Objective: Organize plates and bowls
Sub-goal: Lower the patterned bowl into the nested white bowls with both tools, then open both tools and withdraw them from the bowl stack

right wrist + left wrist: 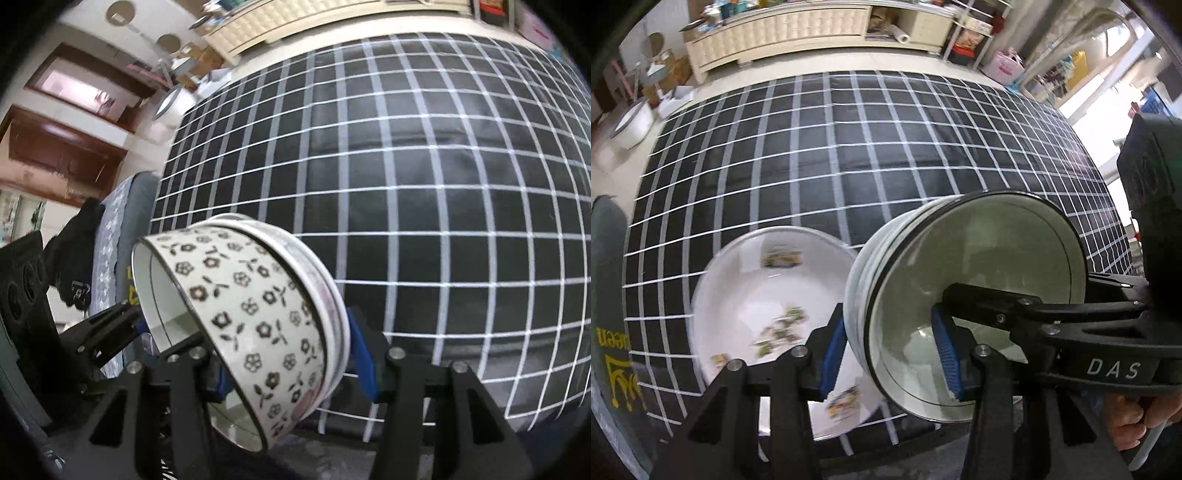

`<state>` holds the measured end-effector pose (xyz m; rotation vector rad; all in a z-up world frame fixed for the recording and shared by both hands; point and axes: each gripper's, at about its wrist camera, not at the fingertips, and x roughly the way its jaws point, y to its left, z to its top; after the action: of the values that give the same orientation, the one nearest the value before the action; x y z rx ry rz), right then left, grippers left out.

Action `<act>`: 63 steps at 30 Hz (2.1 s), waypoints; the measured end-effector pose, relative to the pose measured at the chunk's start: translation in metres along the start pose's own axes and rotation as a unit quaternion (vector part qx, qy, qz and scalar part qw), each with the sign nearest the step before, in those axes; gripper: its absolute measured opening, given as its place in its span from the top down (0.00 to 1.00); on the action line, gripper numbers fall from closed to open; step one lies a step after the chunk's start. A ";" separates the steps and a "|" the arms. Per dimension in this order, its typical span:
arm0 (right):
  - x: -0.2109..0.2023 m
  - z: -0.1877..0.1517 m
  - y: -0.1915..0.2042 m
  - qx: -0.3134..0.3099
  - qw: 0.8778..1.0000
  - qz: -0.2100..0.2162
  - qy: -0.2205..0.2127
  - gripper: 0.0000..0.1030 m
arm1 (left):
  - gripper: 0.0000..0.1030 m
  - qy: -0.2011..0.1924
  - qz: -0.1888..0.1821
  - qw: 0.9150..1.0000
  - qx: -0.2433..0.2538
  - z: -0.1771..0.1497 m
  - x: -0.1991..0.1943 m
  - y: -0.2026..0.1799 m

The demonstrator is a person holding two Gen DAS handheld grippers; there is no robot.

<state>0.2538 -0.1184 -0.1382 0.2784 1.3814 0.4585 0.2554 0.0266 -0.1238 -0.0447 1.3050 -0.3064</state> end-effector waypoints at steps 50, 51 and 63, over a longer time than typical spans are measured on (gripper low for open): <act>0.050 0.010 0.039 -0.039 0.997 -0.068 0.007 0.41 | 0.58 -0.015 0.034 0.996 -0.077 -0.035 -0.011 0.102; 0.050 0.009 0.038 -0.036 0.997 -0.070 0.007 0.41 | 0.58 -0.018 0.036 0.996 -0.077 -0.036 -0.012 0.101; 0.018 -0.001 0.052 -0.065 0.995 -0.066 -0.033 0.41 | 0.50 -0.066 0.057 0.995 -0.041 -0.040 -0.039 0.080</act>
<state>0.2476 -0.0637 -0.1306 0.0942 1.2913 0.4248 0.2241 0.1186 -0.1137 -0.0595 1.1840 -0.1504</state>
